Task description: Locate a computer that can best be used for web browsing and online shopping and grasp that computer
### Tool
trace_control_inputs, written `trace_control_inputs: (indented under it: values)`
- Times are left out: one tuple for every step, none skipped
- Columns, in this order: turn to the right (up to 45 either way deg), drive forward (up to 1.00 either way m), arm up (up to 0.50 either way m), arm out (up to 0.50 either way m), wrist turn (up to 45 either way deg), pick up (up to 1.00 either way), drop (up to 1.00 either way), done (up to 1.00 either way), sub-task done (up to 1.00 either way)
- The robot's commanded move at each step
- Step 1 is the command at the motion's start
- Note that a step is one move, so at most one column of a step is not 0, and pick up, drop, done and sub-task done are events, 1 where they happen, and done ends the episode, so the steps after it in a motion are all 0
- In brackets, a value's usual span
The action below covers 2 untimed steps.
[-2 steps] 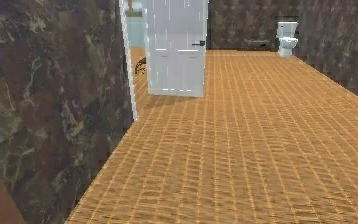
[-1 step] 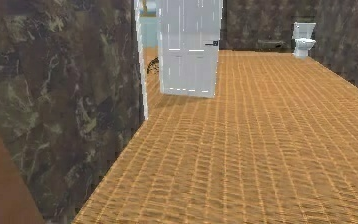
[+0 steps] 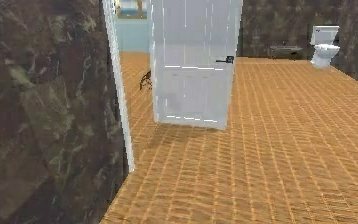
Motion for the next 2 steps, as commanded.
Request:
trace_control_inputs:
  values:
    - [0.0, 1.00, 0.00, 0.00, 0.0, 0.00, 0.00, 0.00, 0.00]
    - [0.0, 0.75, 0.00, 0.00, 0.0, 0.00, 0.00, 0.00, 0.00]
